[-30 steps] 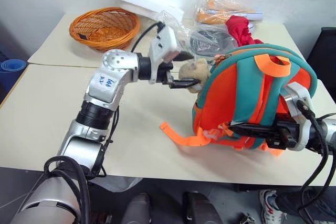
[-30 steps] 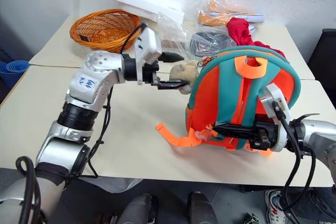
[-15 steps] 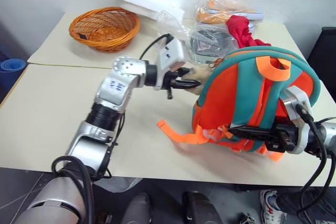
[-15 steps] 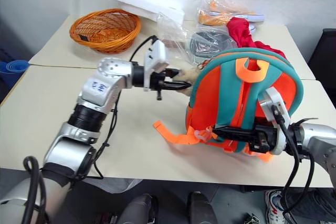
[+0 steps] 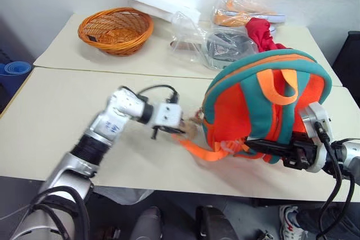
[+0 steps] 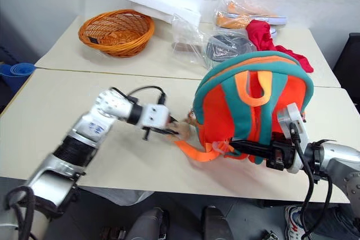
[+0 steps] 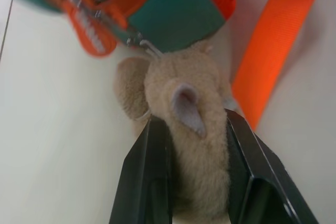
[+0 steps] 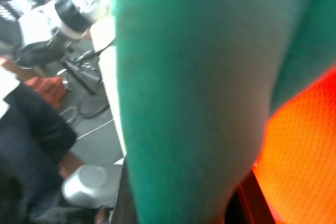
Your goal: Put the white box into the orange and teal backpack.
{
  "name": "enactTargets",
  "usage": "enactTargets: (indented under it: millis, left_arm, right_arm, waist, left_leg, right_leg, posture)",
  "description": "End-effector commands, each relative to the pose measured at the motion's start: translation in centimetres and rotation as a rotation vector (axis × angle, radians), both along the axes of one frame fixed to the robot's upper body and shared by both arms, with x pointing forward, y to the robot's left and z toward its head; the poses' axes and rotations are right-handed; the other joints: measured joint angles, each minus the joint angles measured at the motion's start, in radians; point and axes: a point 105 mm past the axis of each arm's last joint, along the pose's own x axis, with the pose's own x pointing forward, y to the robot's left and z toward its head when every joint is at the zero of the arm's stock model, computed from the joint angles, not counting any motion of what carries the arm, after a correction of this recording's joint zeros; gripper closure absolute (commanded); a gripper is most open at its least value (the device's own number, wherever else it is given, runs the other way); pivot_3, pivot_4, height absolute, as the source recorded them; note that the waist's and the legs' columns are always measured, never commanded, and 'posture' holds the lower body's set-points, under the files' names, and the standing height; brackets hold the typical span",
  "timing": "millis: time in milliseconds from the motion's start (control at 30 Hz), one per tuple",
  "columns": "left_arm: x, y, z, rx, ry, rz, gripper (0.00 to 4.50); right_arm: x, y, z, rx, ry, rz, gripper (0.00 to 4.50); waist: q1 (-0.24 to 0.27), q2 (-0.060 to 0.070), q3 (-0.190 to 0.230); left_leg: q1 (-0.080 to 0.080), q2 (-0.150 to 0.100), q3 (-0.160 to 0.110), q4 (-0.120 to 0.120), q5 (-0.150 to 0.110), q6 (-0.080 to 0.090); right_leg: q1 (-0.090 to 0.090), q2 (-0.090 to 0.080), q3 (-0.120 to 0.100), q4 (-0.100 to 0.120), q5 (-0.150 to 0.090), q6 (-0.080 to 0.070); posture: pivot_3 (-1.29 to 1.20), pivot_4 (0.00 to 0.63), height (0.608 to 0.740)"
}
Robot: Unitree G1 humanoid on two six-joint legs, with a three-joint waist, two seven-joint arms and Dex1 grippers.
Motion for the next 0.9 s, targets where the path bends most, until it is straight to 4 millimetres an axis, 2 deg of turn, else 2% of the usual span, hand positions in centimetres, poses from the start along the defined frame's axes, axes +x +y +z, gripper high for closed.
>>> enactTargets:
  millis: [33, 133, 200, 233, 367, 500, 533, 633, 700, 767, 900]
  left_arm:
    - [1.0, -1.5, 1.4, -0.095, -0.062, 0.068, 3.70]
    - [1.6, -0.9, 2.0, -0.150, -0.022, 0.128, 3.70]
    - [1.6, 0.5, 2.1, -0.160, 0.029, 0.160, 3.70]
    - [1.6, 1.2, 2.2, -0.169, 0.063, 0.175, 3.70]
    - [1.0, 4.8, 4.0, -0.280, 0.278, 0.251, 2.44]
    - [0.5, 8.4, 6.5, -0.387, 0.400, 0.305, 1.15]
    - [0.3, 10.0, 7.9, -0.433, 0.425, 0.322, 0.83]
    - [-0.9, 13.8, 11.9, -0.554, 0.485, 0.342, 0.00]
    - [-2.1, 15.3, 13.8, -0.589, 0.496, 0.337, 0.00]
    - [-2.8, 15.9, 14.7, -0.595, 0.470, 0.335, 0.00]
    - [-2.8, 15.1, 14.3, -0.621, 0.421, 0.354, 0.00]
  right_arm:
    - [0.3, -0.3, 0.7, -0.003, -0.059, -0.035, 4.46]
    - [0.3, -1.1, 1.0, -0.020, -0.070, -0.066, 4.46]
    - [0.2, -2.1, 1.1, -0.044, -0.066, -0.090, 4.46]
    - [0.2, -2.7, 1.2, -0.054, -0.059, -0.104, 4.11]
    - [-1.2, -7.0, 2.6, -0.096, -0.009, -0.163, 2.80]
    - [-3.0, -11.8, 3.9, -0.157, 0.023, -0.245, 1.47]
    - [-3.6, -13.9, 4.7, -0.162, 0.038, -0.297, 1.12]
    - [-5.1, -18.6, 6.6, -0.167, 0.050, -0.421, 0.09]
    - [-5.4, -20.4, 7.4, -0.159, 0.035, -0.478, 0.04]
    - [-5.1, -21.2, 7.8, -0.142, 0.002, -0.510, 0.04]
    - [-3.5, -21.2, 6.9, -0.125, -0.068, -0.542, 0.04]
  waist:
    - [0.001, 0.000, 0.000]
    - [0.001, 0.000, 0.000]
    - [-0.001, 0.000, 0.000]
    - [-0.003, 0.000, 0.000]
    - [-0.010, 0.000, 0.000]
    - [-0.012, 0.000, 0.000]
    - [-0.013, 0.000, 0.000]
    - [-0.019, 0.000, 0.000]
    - [-0.025, 0.000, 0.000]
    - [-0.033, 0.000, 0.000]
    - [-0.039, 0.001, 0.000]
  left_leg:
    - [0.000, 0.000, 0.000, 0.000, 0.000, 0.000]
    - [0.001, 0.001, 0.000, 0.000, 0.000, 0.000]
    - [0.001, 0.001, 0.000, 0.000, 0.000, 0.000]
    - [0.001, 0.001, 0.000, 0.000, 0.000, 0.000]
    - [0.001, 0.001, 0.001, 0.000, 0.000, 0.000]
    - [0.001, 0.001, 0.000, 0.000, 0.000, 0.001]
    - [0.002, 0.001, 0.000, 0.000, 0.000, 0.001]
    - [0.003, 0.001, 0.001, 0.000, 0.000, 0.000]
    - [0.004, 0.001, 0.001, 0.000, 0.000, 0.000]
    - [0.004, 0.001, 0.001, -0.001, 0.000, 0.000]
    - [0.006, 0.001, 0.001, -0.001, 0.000, -0.001]
  right_leg:
    - [0.000, 0.001, 0.000, 0.000, 0.000, 0.000]
    - [0.000, 0.003, 0.000, 0.002, 0.000, 0.000]
    - [0.000, 0.003, 0.000, 0.002, 0.000, 0.000]
    - [0.000, 0.003, 0.000, 0.003, 0.000, 0.000]
    - [0.000, 0.003, 0.000, 0.002, 0.000, 0.000]
    - [0.001, 0.003, -0.001, 0.001, 0.000, 0.000]
    - [0.002, 0.003, -0.002, 0.001, 0.000, 0.000]
    - [0.002, 0.004, -0.001, 0.000, 0.000, 0.000]
    - [0.003, 0.004, -0.002, 0.000, 0.000, 0.000]
    - [0.003, 0.004, -0.002, 0.000, 0.000, 0.000]
    - [0.005, 0.002, -0.001, 0.001, 0.000, -0.001]
  posture:
    - [0.00, 0.150, 0.740]
    - [0.00, 0.150, 0.740]
    - [0.00, 0.150, 0.740]
    - [0.00, 0.150, 0.740]
    - [0.00, 0.150, 0.740]
    - [0.00, 0.150, 0.740]
    - [0.00, 0.150, 0.740]
    - [0.00, 0.150, 0.740]
    - [0.00, 0.150, 0.740]
    - [0.00, 0.150, 0.740]
    - [0.00, 0.150, 0.740]
